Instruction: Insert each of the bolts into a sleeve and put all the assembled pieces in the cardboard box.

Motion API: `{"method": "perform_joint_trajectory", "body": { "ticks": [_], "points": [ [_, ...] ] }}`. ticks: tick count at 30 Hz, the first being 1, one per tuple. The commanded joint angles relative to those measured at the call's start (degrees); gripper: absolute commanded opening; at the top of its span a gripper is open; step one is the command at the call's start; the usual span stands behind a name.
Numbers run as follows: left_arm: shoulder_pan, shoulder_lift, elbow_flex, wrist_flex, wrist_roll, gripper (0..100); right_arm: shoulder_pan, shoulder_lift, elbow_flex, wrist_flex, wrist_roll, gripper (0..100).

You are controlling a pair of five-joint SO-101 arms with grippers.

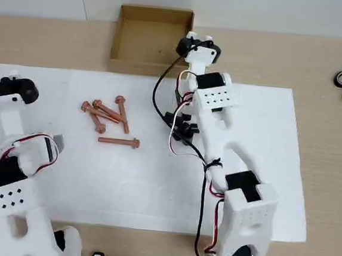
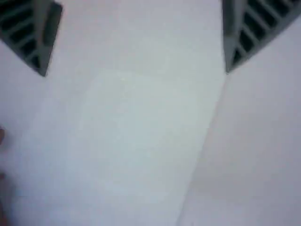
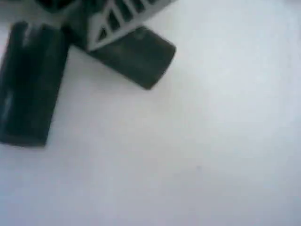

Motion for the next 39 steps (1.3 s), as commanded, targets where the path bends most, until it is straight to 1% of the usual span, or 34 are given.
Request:
{"method": "perform_joint_trajectory", "body": {
  "ticks": [1,12,16,18,20,25,29,33,37,39],
  "points": [
    [-0.35,-0.09,-0.31,-0.97,0.35,23,-0.31,1.19,-2.2,-2.86,-0.44,18.3],
    [-0.35,0.0,-0.22,-0.97,0.35,23,-0.22,6.55,-2.2,-7.6,-0.26,17.7],
    [-0.35,0.09,-0.22,-0.97,0.35,23,-0.04,7.87,-2.2,-9.1,-0.09,7.2],
    [-0.35,0.09,-0.22,-0.97,0.35,23,-0.04,8.31,-2.2,-9.54,1.41,3.3],
    [-0.35,0.09,-0.22,-0.88,0.35,23,-0.04,8.4,-2.2,-9.36,3.78,1.8],
    [-0.35,-0.09,-0.22,-0.88,0.26,23,1.71,7.6,-2.9,-8.92,4.31,1.4],
    [-0.35,0.09,-0.22,-0.88,0.18,23,2.95,2.77,-6.33,-1.98,4.75,1.7],
    [-0.35,0.18,-0.22,-0.88,0.18,23,3.65,-3.3,-8.79,4.79,9.85,1.8],
    [-0.18,0.26,-0.66,-0.88,0.09,23,3.65,-10.42,-9.85,13.58,12.48,1.8],
    [-0.09,0.44,-1.8,-0.79,-0.44,23,3.56,-13.41,-9.85,18.15,15.3,1.8]
  ]
}}
